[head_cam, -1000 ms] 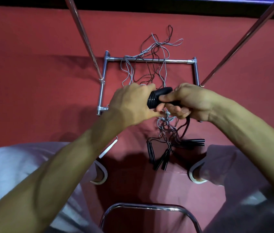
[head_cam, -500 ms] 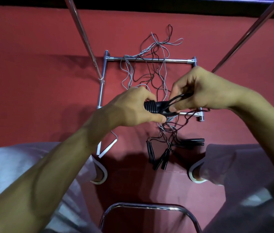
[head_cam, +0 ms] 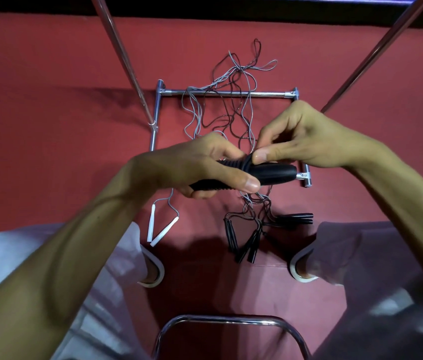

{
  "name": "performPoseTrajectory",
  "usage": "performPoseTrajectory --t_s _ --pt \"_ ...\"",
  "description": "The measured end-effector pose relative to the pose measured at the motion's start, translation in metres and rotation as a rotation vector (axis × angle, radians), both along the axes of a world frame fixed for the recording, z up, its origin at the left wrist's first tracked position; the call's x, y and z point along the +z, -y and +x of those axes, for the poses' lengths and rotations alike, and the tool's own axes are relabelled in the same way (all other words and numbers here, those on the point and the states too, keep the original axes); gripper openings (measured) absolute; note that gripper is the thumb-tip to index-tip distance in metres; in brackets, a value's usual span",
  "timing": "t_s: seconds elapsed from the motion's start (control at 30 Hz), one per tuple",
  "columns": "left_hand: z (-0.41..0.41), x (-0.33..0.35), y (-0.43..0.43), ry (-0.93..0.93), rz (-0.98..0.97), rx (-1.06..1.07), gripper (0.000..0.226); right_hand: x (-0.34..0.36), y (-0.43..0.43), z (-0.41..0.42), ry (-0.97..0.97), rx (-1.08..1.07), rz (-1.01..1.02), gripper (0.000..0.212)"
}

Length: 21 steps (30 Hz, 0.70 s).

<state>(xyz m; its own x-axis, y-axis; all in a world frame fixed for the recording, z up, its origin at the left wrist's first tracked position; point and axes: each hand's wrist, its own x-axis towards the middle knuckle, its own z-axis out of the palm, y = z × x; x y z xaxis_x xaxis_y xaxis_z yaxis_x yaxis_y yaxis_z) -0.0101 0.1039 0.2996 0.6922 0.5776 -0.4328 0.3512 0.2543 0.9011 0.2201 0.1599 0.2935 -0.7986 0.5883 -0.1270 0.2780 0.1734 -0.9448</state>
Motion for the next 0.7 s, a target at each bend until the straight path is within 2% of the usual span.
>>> performPoseTrajectory --t_s 0.13,0.23,0.4,0.47,0.53,0.6,0.7 --pt "-0.002 0.005 0.003 0.032 0.026 0.036 0.038 -0.007 -0.002 -0.001 -0.034 0.011 -0.046 0.052" --pt "-0.003 0.002 0.002 0.010 0.062 0.071 0.050 -0.014 0.001 -0.007 -0.060 -0.027 -0.142 0.044" --pt "-0.004 -0.001 0.006 0.025 0.213 0.172 0.032 -0.034 0.014 -0.025 -0.104 -0.115 -0.403 0.069" --pt "-0.002 -0.003 0.008 -0.004 0.306 0.249 0.038 -0.045 0.021 -0.038 -0.124 -0.232 -0.502 0.070" --pt "-0.001 -0.013 0.008 -0.131 0.467 0.355 0.054 -0.054 0.028 -0.048 -0.120 -0.353 -0.612 0.053" --pt "-0.001 -0.021 0.008 -0.329 0.660 0.433 0.054 -0.061 0.031 -0.051 -0.087 -0.391 -0.773 0.037" --pt "0.005 -0.024 0.011 -0.536 0.819 0.397 0.067 -0.063 0.031 -0.048 0.007 -0.398 -0.985 0.035"
